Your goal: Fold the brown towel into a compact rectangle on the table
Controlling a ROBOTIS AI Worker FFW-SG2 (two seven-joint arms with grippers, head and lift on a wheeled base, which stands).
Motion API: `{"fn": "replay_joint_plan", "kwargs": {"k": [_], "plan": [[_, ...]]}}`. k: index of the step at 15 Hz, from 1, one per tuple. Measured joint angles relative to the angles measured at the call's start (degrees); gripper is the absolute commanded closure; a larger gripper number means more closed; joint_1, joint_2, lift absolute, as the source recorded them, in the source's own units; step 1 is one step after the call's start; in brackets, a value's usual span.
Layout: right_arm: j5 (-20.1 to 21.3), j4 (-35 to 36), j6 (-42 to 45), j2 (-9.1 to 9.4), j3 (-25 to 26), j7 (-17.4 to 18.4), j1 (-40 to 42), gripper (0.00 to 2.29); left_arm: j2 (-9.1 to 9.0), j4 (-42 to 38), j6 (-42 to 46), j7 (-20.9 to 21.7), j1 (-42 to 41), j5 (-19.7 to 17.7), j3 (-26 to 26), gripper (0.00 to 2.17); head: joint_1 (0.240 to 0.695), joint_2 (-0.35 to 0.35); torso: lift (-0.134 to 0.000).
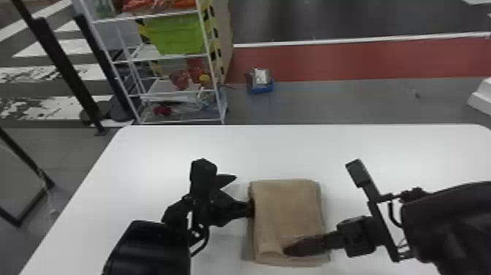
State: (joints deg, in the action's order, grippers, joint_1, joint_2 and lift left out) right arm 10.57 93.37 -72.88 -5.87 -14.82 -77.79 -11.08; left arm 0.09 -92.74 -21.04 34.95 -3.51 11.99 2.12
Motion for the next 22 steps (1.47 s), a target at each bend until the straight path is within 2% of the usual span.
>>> {"fn": "replay_joint_plan", "kwargs": {"k": [1,3,5,7,9,11,13,15,17,18,20,22], "plan": [[0.0,0.0,0.1,-0.06,0.0,-0.1,0.1,2.26,0.0,-0.1,-0.1,0.3,0.0,1.3,0.1,0.09,0.695,0.167,-0.124],[0.0,0.0,0.1,-0.16,0.1,-0.1,0.1,2.26,0.0,-0.4,-0.5,1.3,0.1,6.2,0.1,0.09,0.695,0.173,-0.124],[-0.1,0.0,0.1,-0.25,0.2,-0.2,0.2,2.26,-0.01,-0.6,-1.3,6.3,0.6,13.1,0.1,0.09,0.695,0.18,-0.124],[-0.1,0.0,0.1,-0.3,0.3,-0.3,0.4,2.26,-0.01,-1.3,-2.1,12.3,1.6,18.1,0.9,0.09,0.695,0.182,-0.124],[-0.1,0.0,0.1,-0.43,0.4,-0.3,0.5,2.26,0.0,-2.8,-2.3,17.7,2.5,21.9,2.7,0.09,0.695,0.198,-0.124],[-0.1,0.2,0.1,-0.53,0.5,-0.3,0.7,2.26,0.0,-4.2,-2.1,21.1,3.4,26.6,3.9,0.09,0.695,0.212,-0.124],[-0.1,0.4,0.0,-0.54,0.6,-0.3,0.7,2.26,0.0,-5.3,-1.9,25.0,4.1,29.7,4.8,0.09,0.695,0.222,-0.124],[-0.1,0.5,0.0,-0.54,0.7,-0.3,0.9,2.26,0.0,-7.4,-1.8,26.9,4.3,30.8,6.1,0.09,0.695,0.234,-0.124],[-0.1,0.6,0.1,-0.55,0.8,-0.3,1.1,2.26,0.0,-10.4,-1.5,26.9,3.6,29.6,9.0,0.09,0.695,0.254,-0.124],[-0.1,0.6,0.1,-0.63,0.8,-0.3,1.1,2.26,0.0,-11.6,-1.4,26.6,3.1,27.9,10.2,0.08,0.695,0.263,-0.124],[-0.1,0.6,0.1,-0.71,0.9,-0.3,1.2,2.26,0.0,-13.0,-1.3,26.3,2.3,21.2,13.2,0.08,0.695,0.279,-0.124],[0.0,0.6,0.1,-0.71,0.9,-0.3,1.2,2.26,0.0,-12.2,-1.3,27.7,2.8,19.0,14.0,0.08,0.695,0.277,-0.124]]}}
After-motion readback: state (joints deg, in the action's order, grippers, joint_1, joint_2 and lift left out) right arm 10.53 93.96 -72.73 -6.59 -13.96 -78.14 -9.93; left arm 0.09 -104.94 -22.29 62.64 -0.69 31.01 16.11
